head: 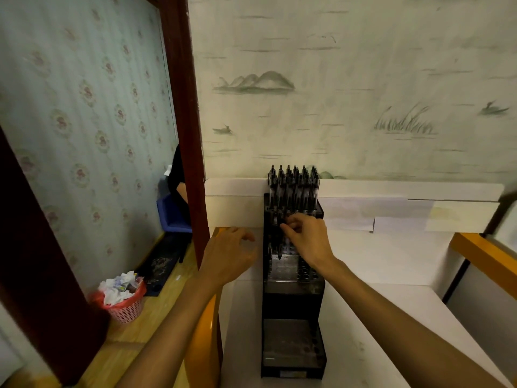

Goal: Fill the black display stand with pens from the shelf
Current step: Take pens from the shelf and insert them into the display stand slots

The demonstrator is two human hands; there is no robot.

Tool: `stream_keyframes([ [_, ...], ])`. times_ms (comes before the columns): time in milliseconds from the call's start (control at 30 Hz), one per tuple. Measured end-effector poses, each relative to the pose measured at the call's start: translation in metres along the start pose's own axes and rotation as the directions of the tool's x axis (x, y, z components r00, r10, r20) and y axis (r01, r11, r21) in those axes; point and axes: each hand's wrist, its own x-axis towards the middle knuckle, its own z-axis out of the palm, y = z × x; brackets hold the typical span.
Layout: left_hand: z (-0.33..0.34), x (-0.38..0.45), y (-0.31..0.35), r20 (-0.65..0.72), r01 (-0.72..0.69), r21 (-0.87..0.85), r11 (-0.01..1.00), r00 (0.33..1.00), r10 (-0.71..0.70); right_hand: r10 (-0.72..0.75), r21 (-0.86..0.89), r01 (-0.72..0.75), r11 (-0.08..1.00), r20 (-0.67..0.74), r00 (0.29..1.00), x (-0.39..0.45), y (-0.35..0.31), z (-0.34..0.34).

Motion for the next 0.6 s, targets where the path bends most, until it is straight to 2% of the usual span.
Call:
stream_keyframes([
  [267, 0.006, 0.0, 0.009, 0.016, -0.05, -0.002, 0.999, 0.999, 0.05, 0.025, -0.038, -0.024, 0.999, 0.039, 0.999, -0.007, 0.005, 0.009],
  [433, 0.014, 0.002, 0.019, 0.023, -0.002, -0.071, 0.997, 1.0, 0.003, 0.076, -0.162, -0.049, 0.986, 0.169, 0.983, -0.017, 0.012, 0.018],
  [600, 0.02, 0.004, 0.024, 0.017, -0.068, -0.059, 0.996, 0.997, 0.069, 0.127, -0.159, -0.098, 0.982, 0.184, 0.975, -0.025, 0.016, 0.018],
])
